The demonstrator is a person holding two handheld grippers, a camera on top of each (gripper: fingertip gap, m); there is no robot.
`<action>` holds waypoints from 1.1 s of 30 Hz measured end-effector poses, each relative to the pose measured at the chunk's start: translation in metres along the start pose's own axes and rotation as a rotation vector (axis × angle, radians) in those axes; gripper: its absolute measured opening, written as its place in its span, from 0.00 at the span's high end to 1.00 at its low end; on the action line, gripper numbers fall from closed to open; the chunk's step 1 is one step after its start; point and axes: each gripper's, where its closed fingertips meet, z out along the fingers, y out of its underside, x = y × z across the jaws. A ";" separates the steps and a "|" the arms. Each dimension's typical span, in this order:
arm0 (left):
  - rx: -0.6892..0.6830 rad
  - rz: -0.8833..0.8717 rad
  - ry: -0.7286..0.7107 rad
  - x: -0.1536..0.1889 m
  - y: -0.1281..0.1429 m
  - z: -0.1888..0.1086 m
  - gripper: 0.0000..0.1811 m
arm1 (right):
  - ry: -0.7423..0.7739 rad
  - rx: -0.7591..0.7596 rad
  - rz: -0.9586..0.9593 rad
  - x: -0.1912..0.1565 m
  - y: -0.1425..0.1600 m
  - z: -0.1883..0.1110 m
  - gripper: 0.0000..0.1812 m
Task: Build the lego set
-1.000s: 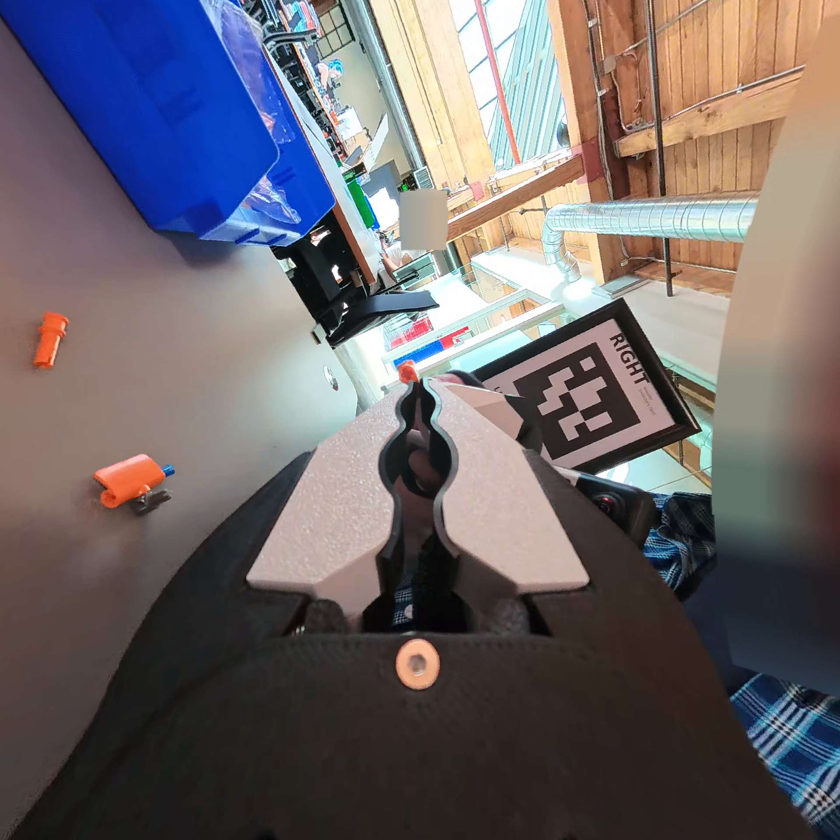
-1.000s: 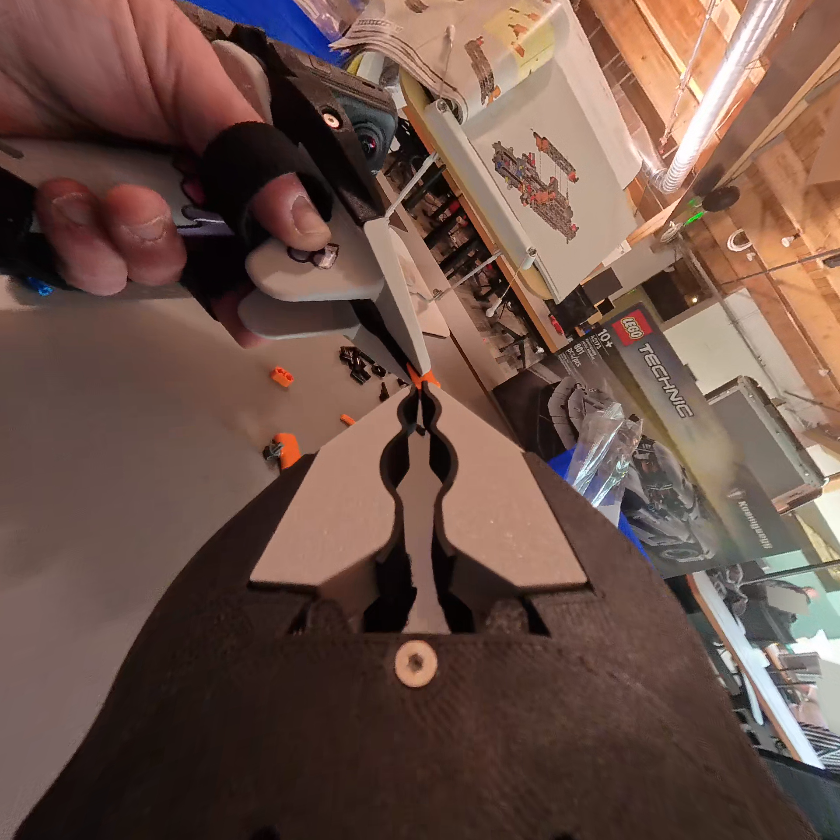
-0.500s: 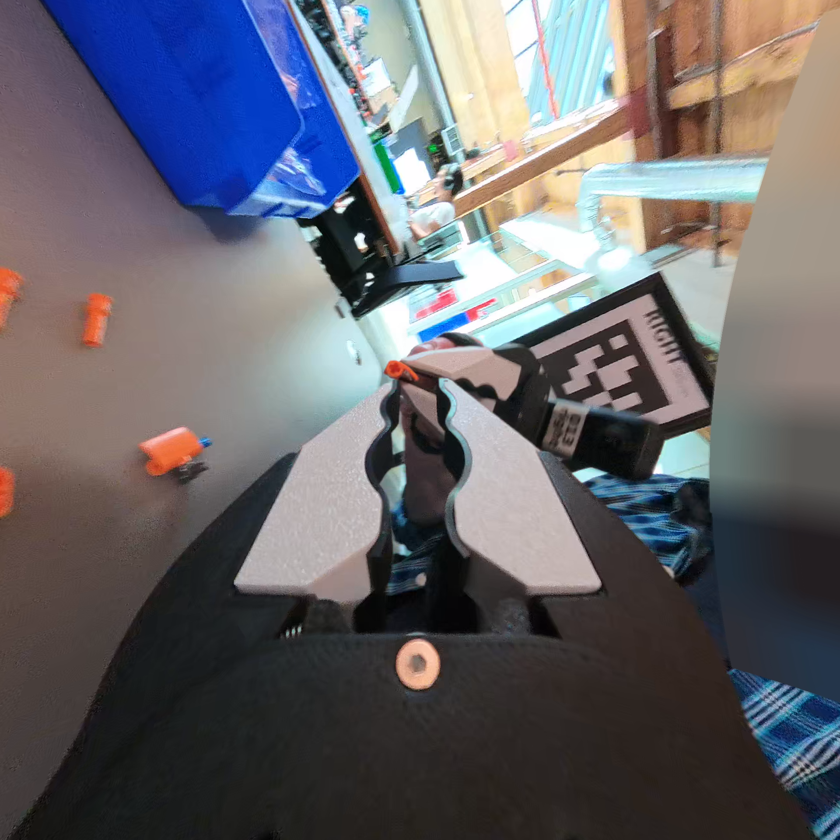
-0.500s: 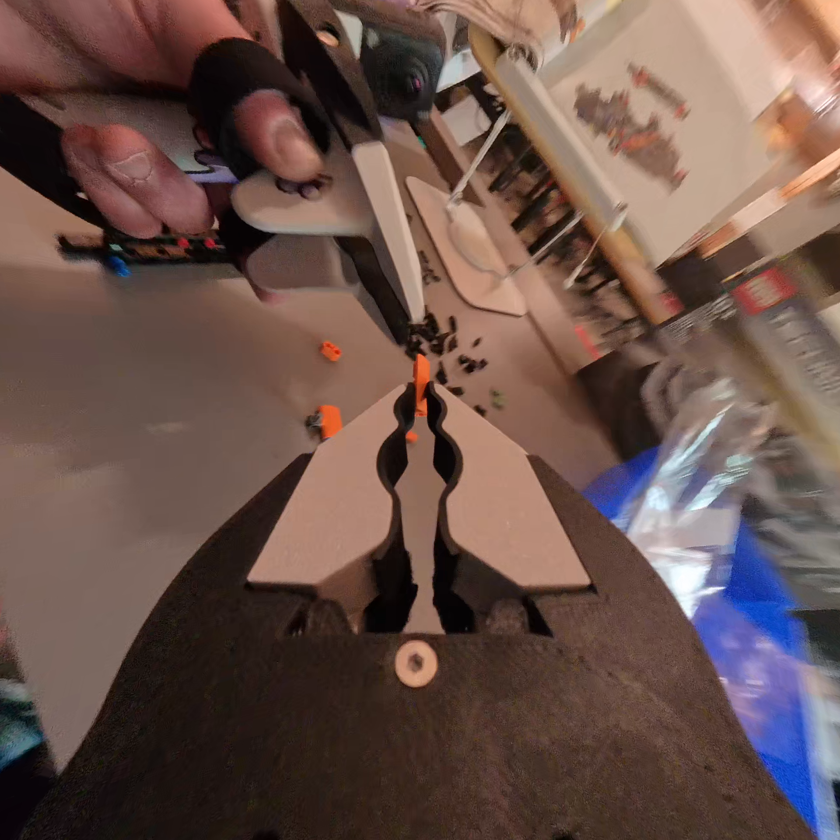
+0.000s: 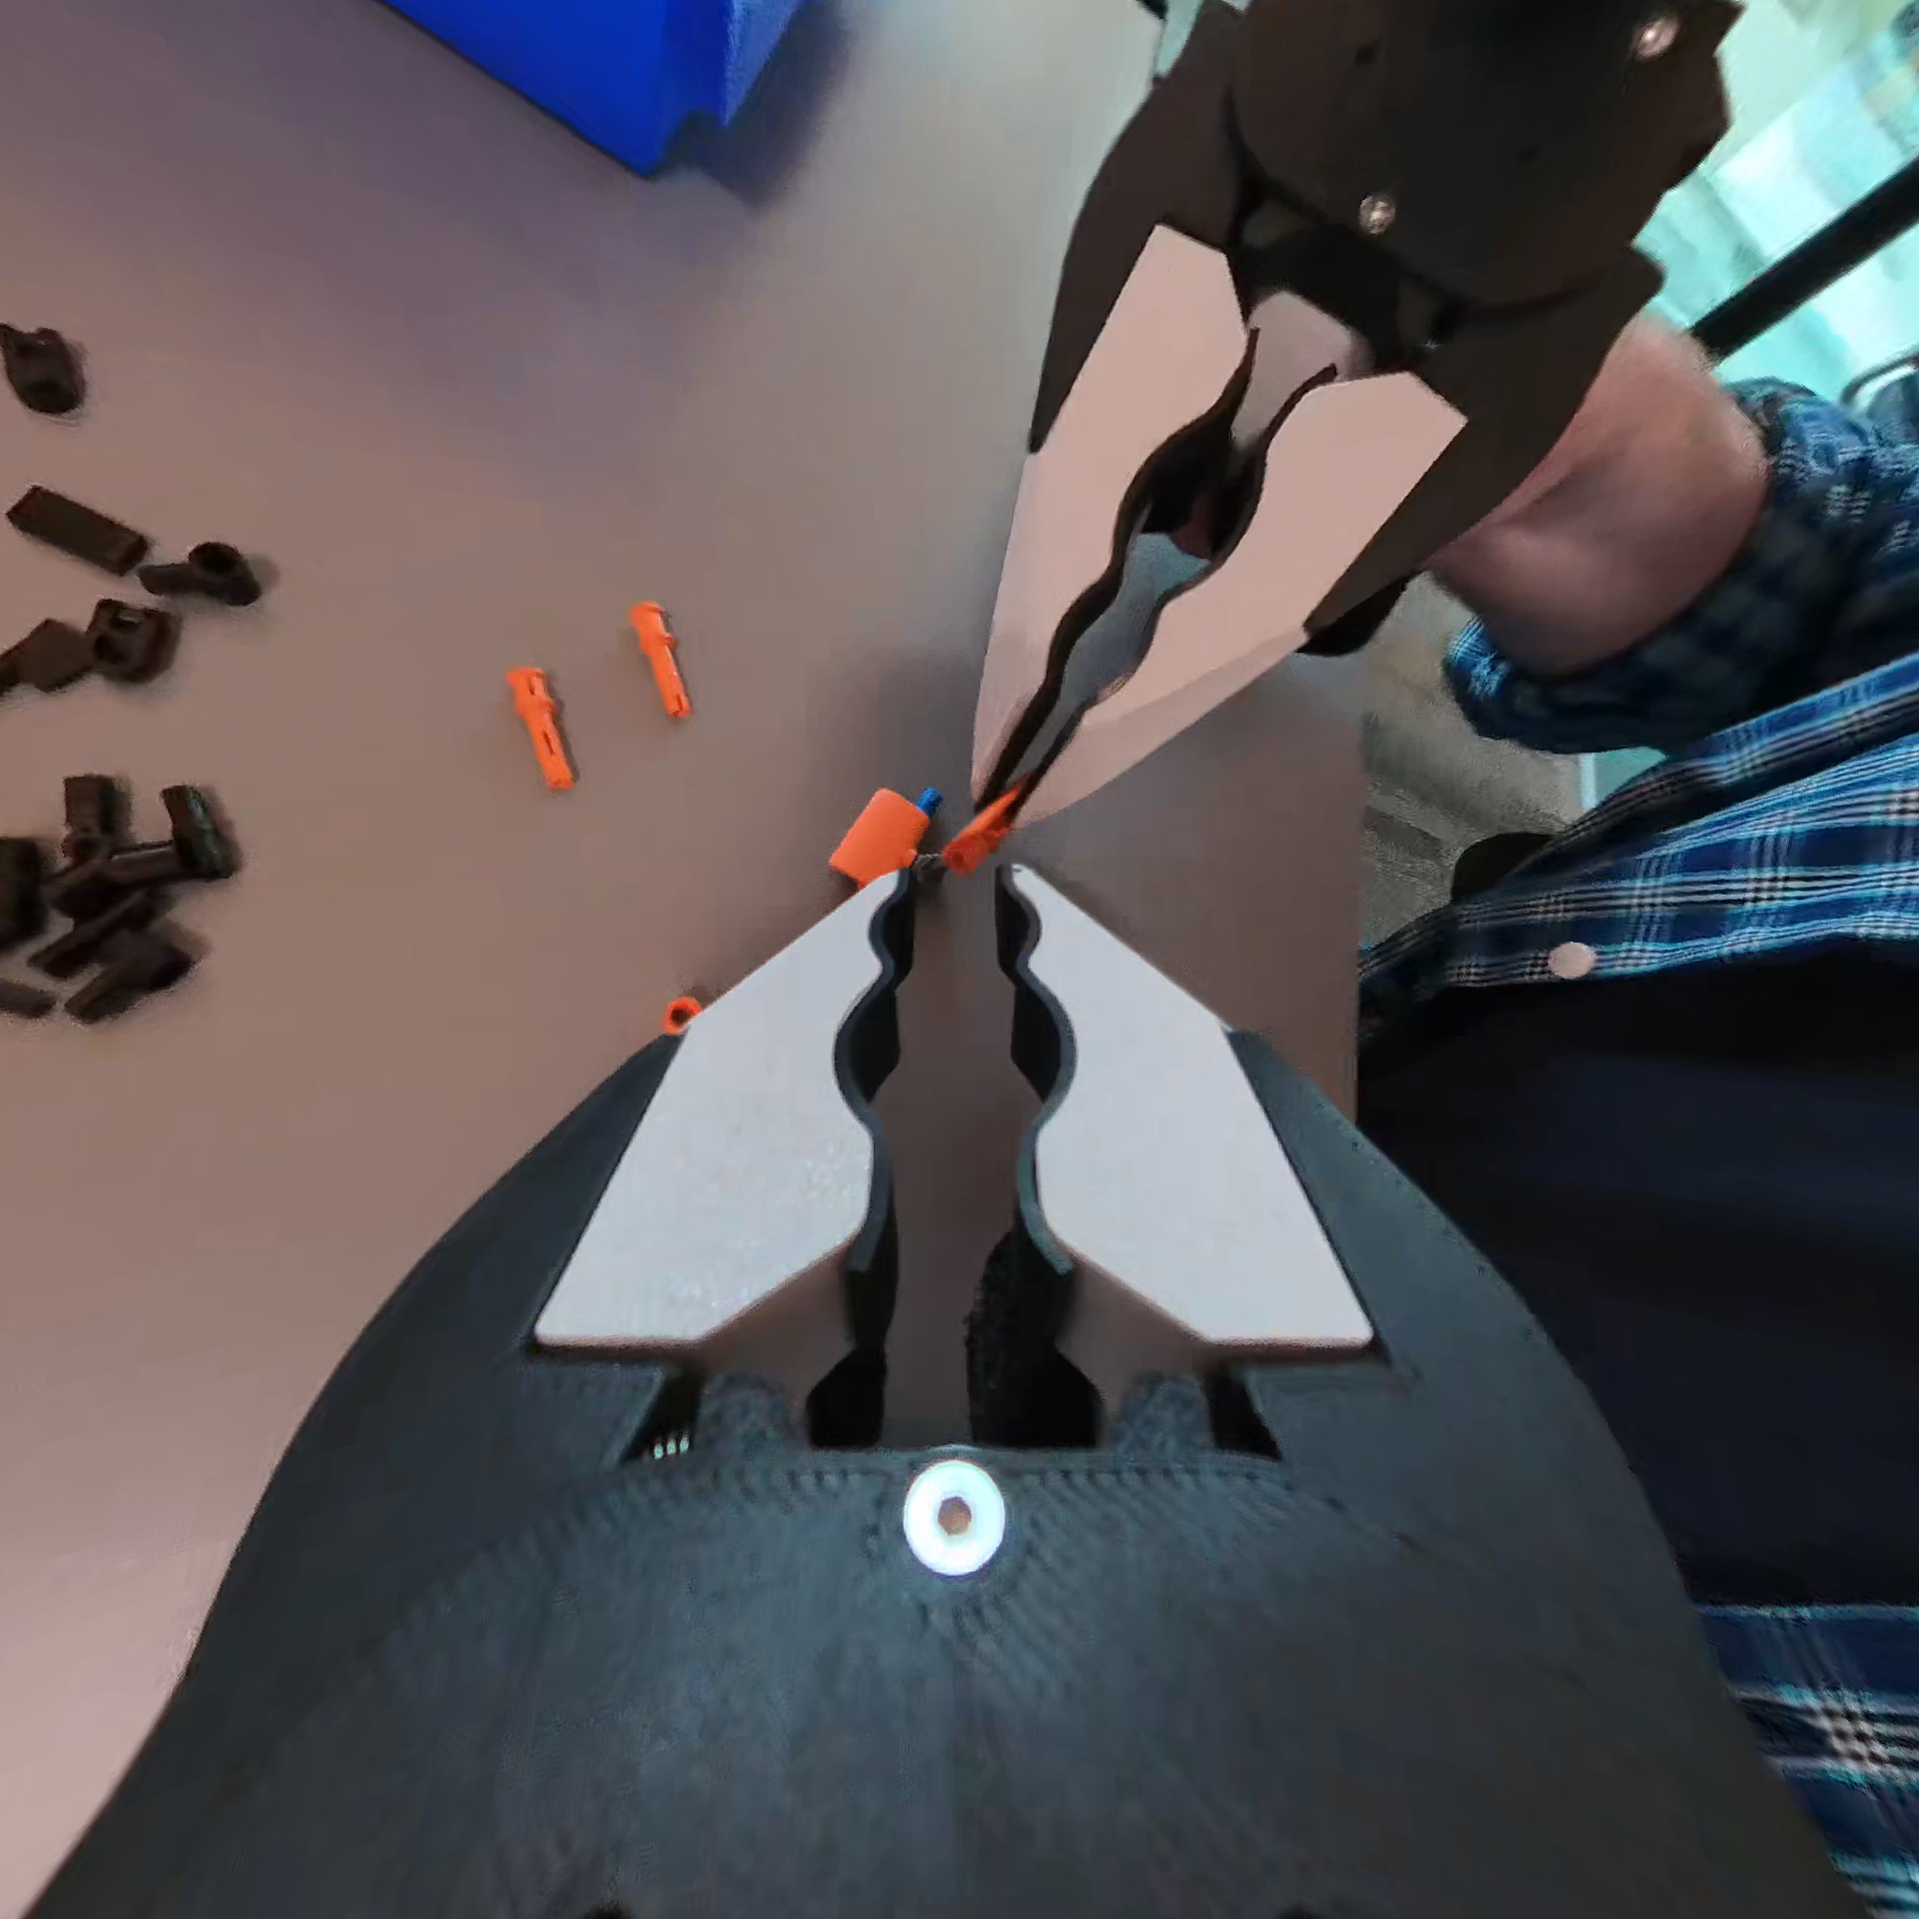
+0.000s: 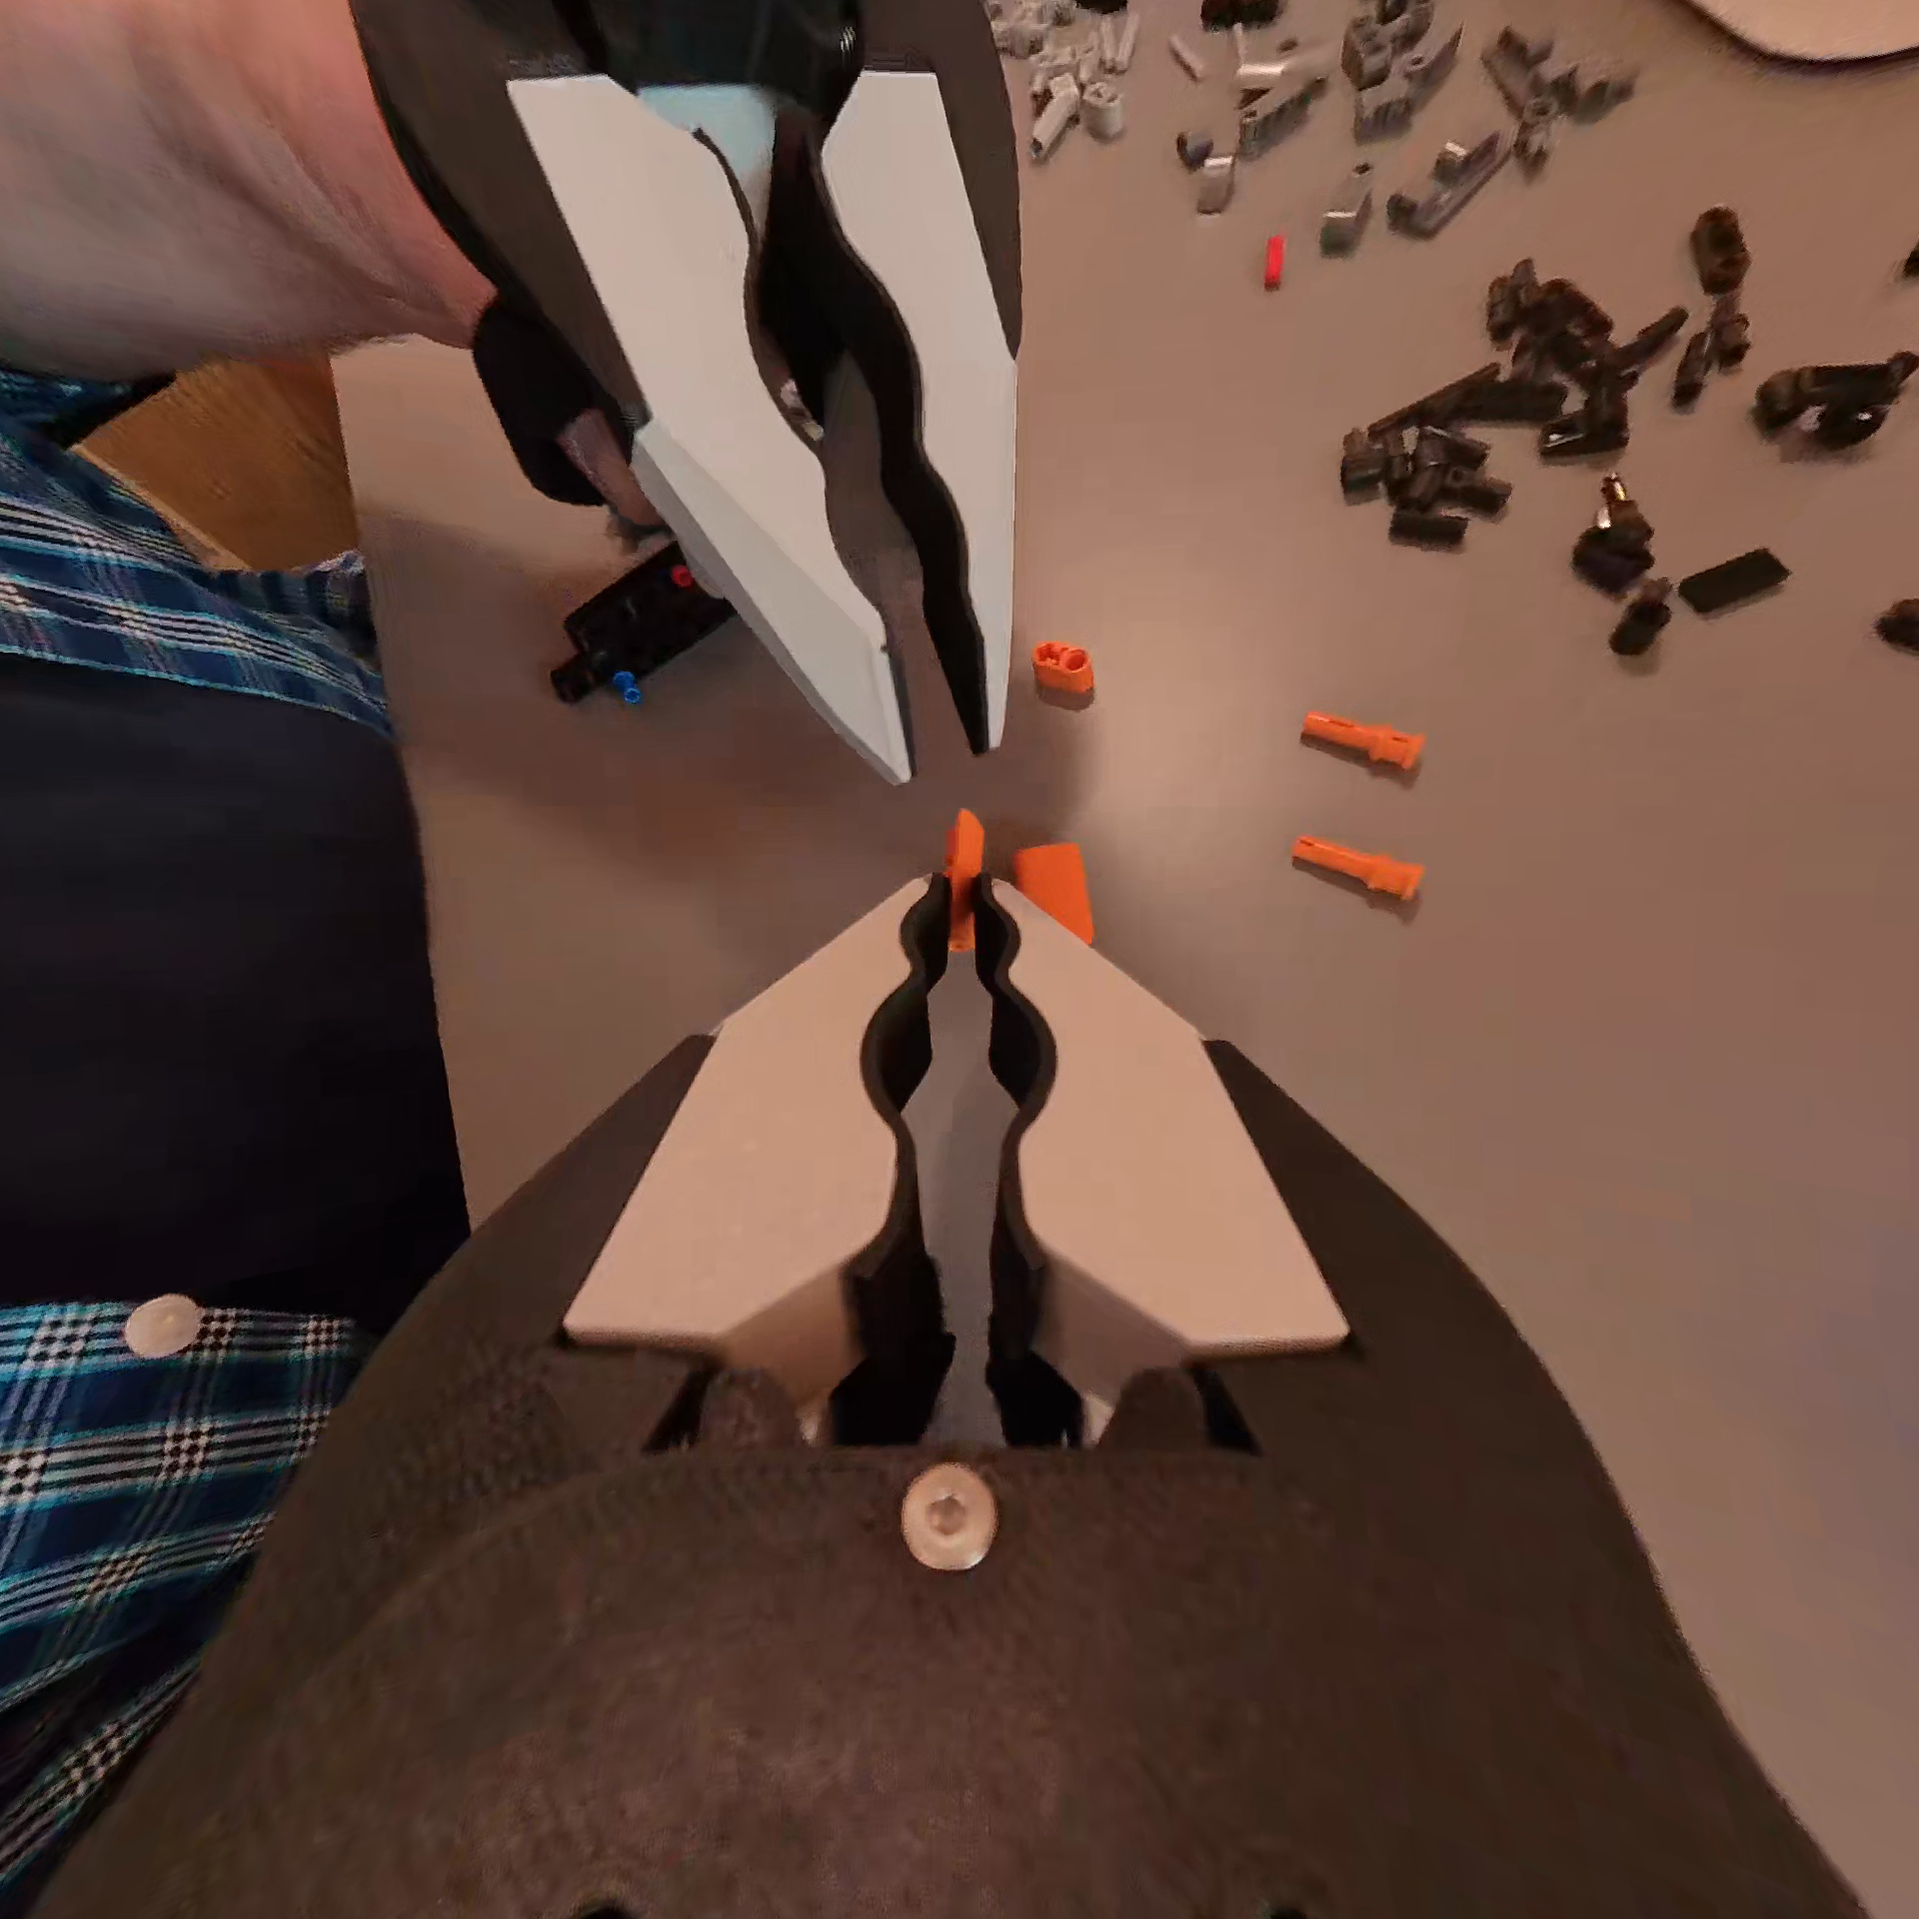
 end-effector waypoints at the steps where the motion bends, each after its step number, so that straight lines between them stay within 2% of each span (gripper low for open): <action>1: 0.009 -0.005 0.014 0.000 -0.001 0.003 0.92 | 0.001 -0.014 0.000 0.002 0.001 0.002 0.99; 15: -0.031 0.033 0.029 -0.005 0.006 0.013 0.97 | -0.036 -0.056 0.014 0.005 0.003 0.007 0.99; 28: -0.079 0.084 0.029 -0.004 0.012 0.015 0.97 | 0.024 -0.162 -0.138 0.003 0.006 0.011 0.99; 33: -0.097 0.155 -0.001 -0.006 0.012 0.015 0.99 | 0.046 -0.216 -0.170 0.003 0.006 0.011 0.99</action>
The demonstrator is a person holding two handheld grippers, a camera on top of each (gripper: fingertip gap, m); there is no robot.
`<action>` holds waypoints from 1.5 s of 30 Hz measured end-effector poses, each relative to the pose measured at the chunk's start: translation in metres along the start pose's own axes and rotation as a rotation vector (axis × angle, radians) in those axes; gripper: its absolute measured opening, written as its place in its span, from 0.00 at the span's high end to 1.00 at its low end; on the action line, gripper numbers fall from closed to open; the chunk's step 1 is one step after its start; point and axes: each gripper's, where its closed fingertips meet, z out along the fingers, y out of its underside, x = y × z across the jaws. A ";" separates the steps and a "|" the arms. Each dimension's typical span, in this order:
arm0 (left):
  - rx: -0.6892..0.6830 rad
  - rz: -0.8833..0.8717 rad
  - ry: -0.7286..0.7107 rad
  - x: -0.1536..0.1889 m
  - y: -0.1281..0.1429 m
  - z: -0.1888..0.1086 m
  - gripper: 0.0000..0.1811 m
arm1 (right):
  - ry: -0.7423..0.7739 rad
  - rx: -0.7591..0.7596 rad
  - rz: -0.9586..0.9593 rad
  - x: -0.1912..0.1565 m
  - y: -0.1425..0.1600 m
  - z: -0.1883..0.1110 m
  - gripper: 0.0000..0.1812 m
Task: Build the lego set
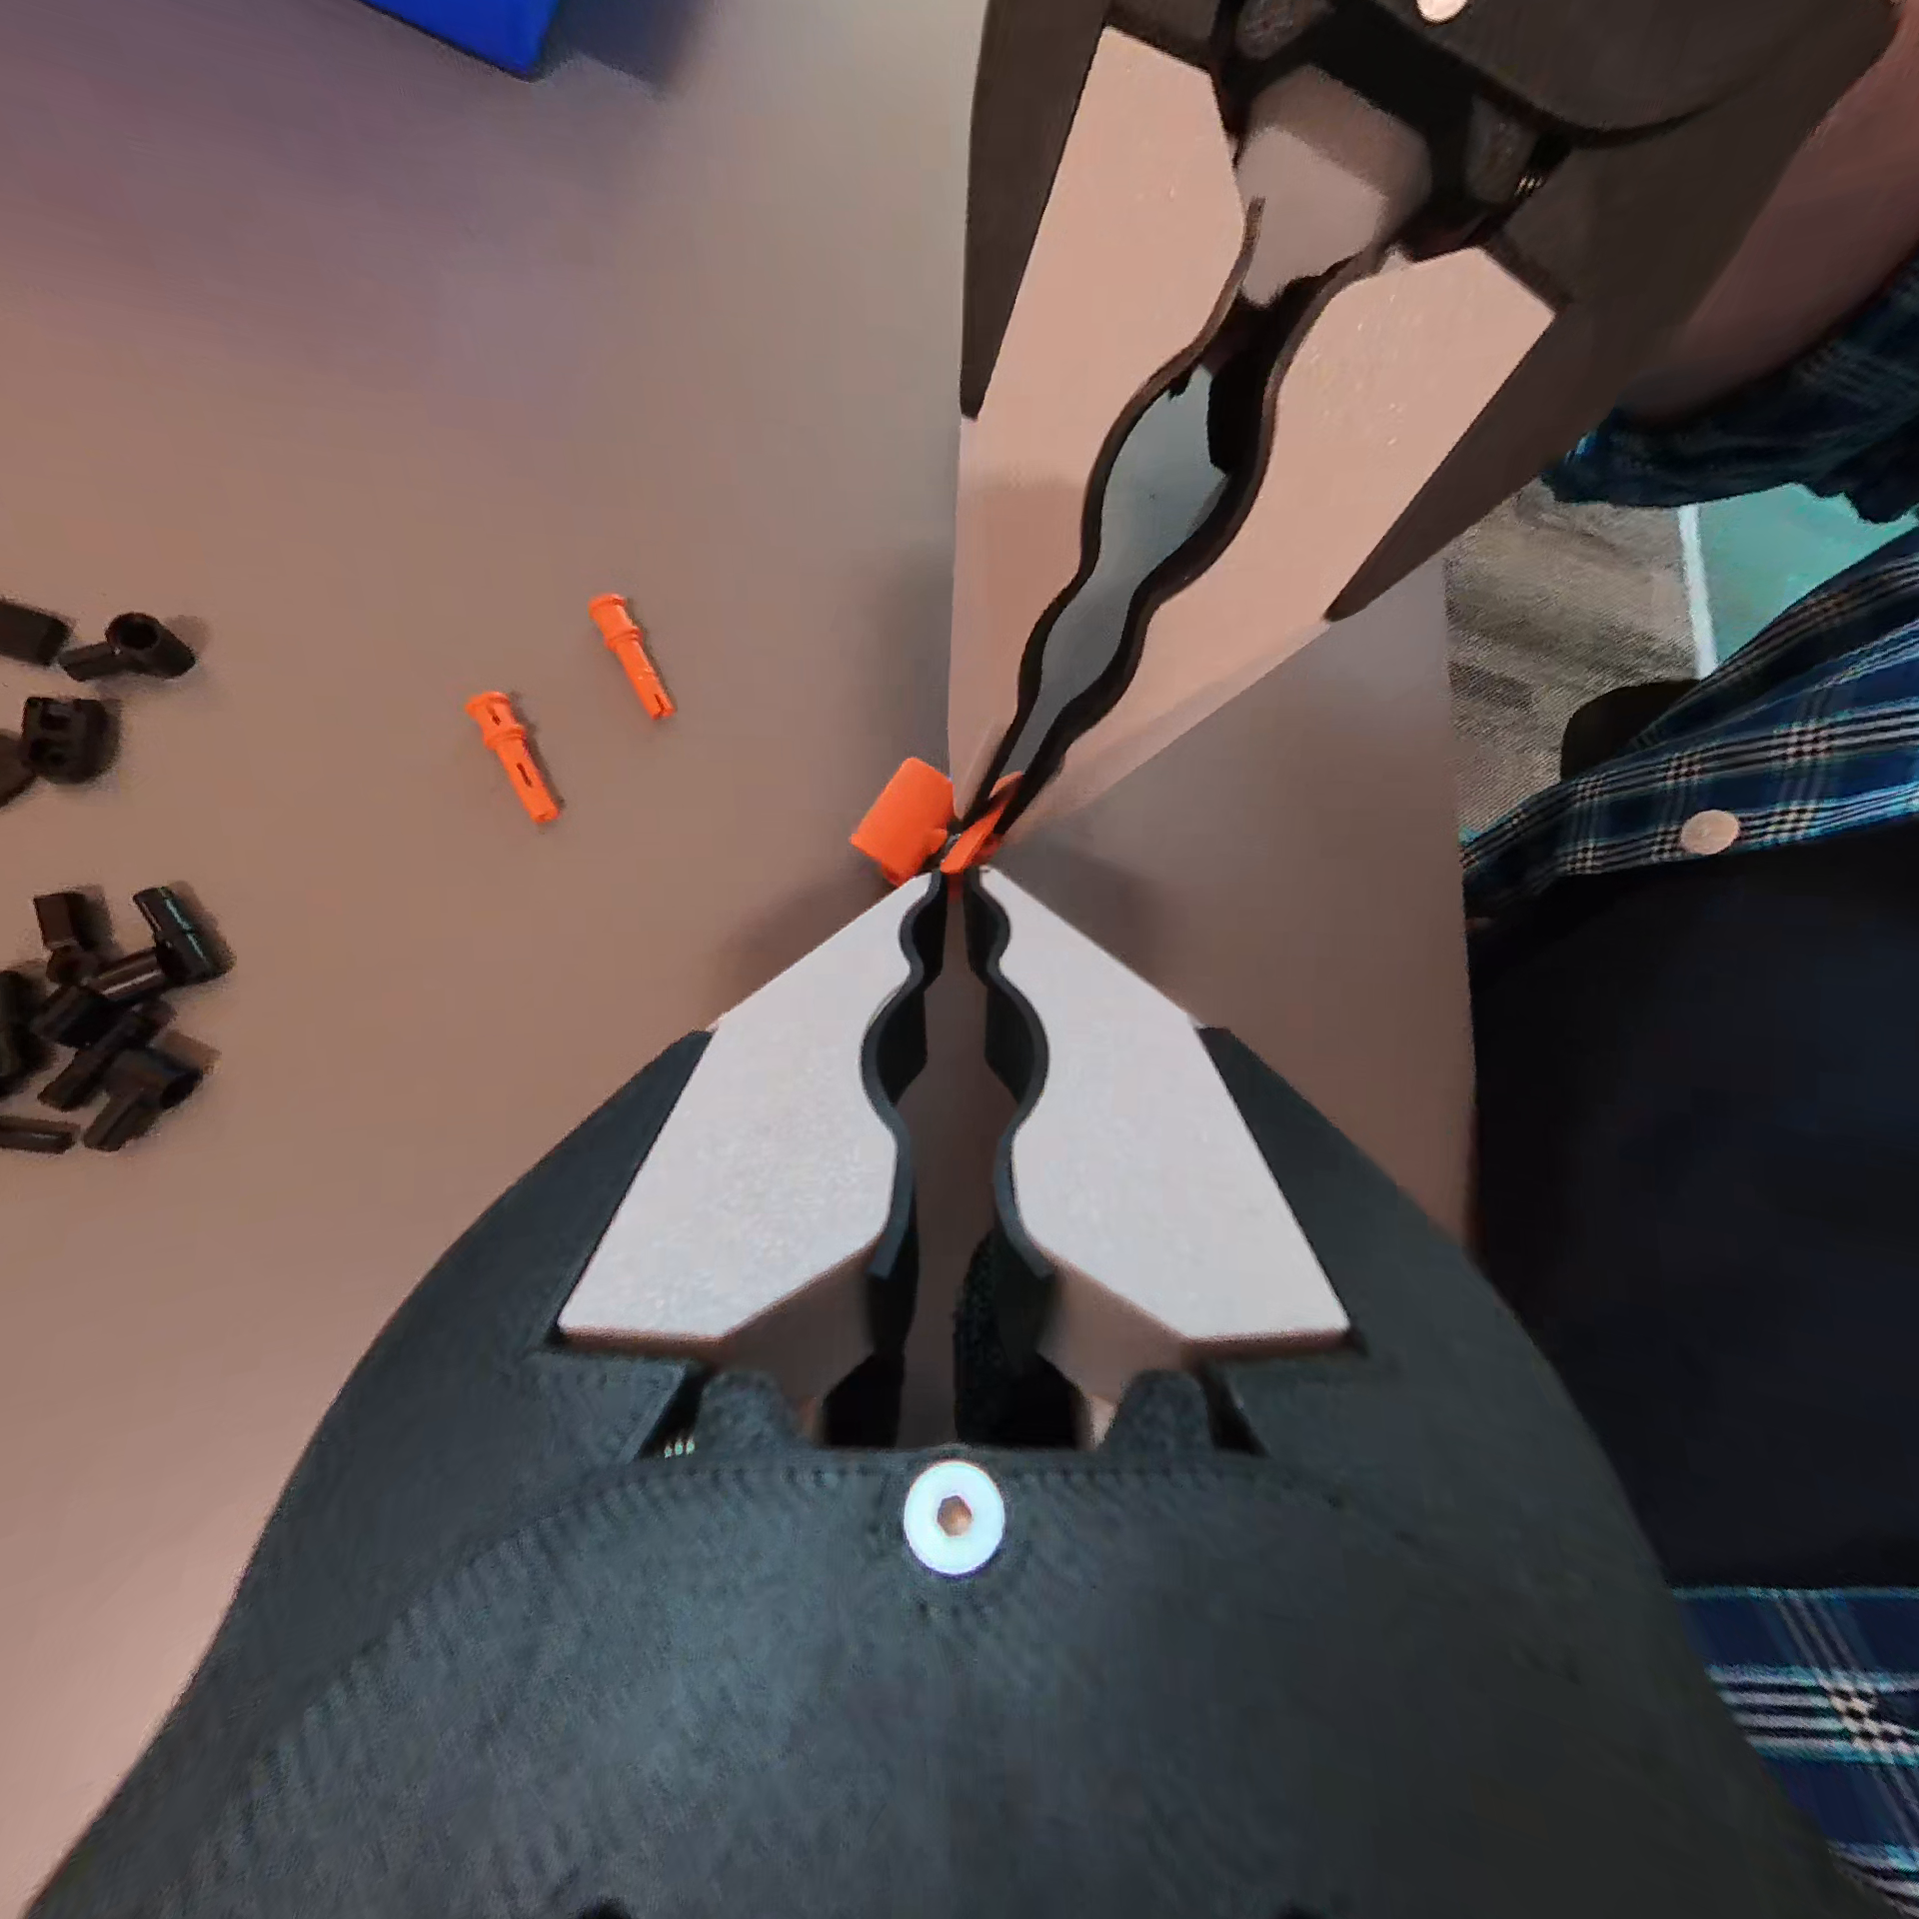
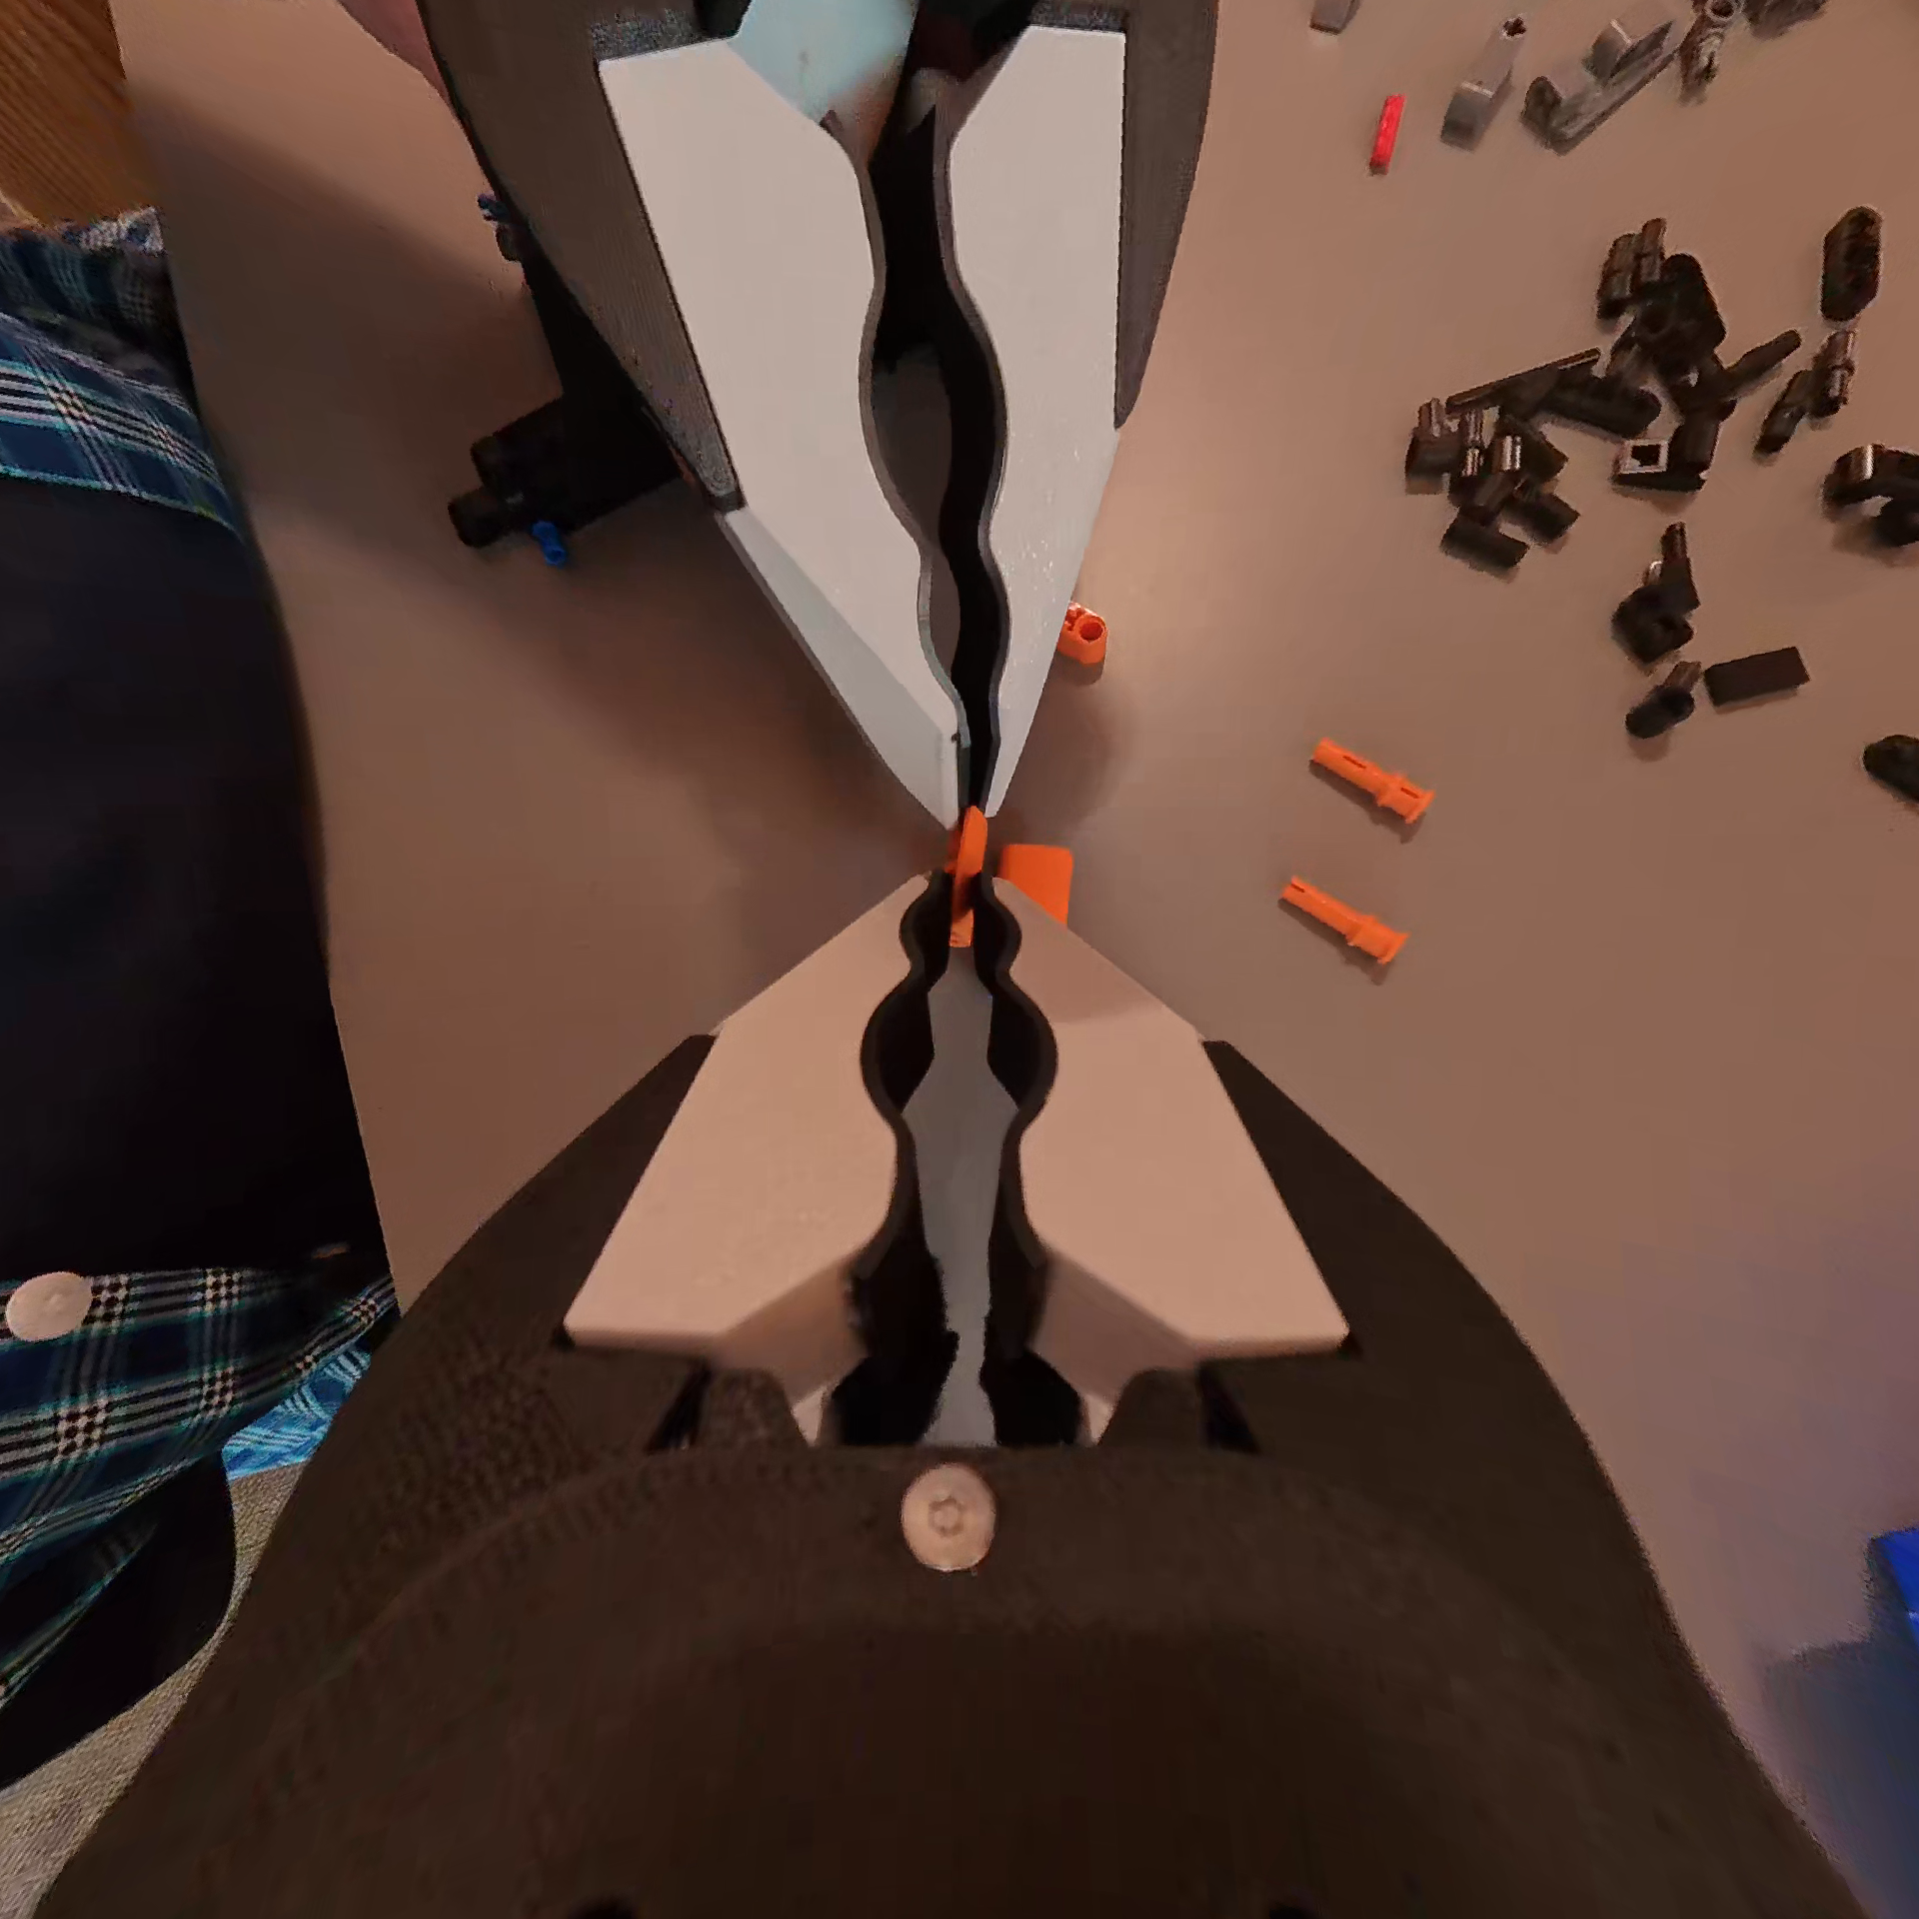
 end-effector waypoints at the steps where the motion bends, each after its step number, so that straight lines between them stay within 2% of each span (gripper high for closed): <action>1: -0.007 0.011 -0.004 0.000 0.000 0.000 0.99 | -0.004 -0.004 0.004 0.000 0.000 0.000 0.99; 7: -0.038 0.036 -0.013 -0.003 -0.001 0.001 0.99 | 0.001 -0.002 0.023 0.001 0.000 0.000 0.99; 20: -0.033 0.124 -0.094 -0.005 -0.002 0.002 1.00 | 0.197 0.006 -0.081 0.001 0.000 0.001 0.99; 24: -0.025 0.126 -0.061 -0.002 -0.001 -0.002 1.00 | 0.255 0.009 -0.117 0.000 -0.001 0.002 0.99; 29: -0.051 0.269 -0.066 -0.001 -0.001 -0.003 0.99 | 0.223 0.024 -0.106 0.000 -0.001 0.002 0.99; 31: -0.059 0.311 -0.081 -0.006 -0.004 -0.006 0.93 | 0.193 0.032 -0.099 -0.001 -0.001 0.001 0.99; 35: -0.086 0.380 -0.012 -0.004 -0.007 -0.003 0.88 | 0.156 0.045 -0.102 -0.002 -0.001 0.001 0.99; 39: -0.157 0.426 0.028 -0.003 0.002 0.006 0.91 | 0.142 0.051 -0.105 -0.002 0.000 0.001 0.99; 45: -0.189 0.449 0.071 0.002 0.009 0.012 0.96 | 0.154 0.042 -0.142 -0.003 0.000 0.002 0.99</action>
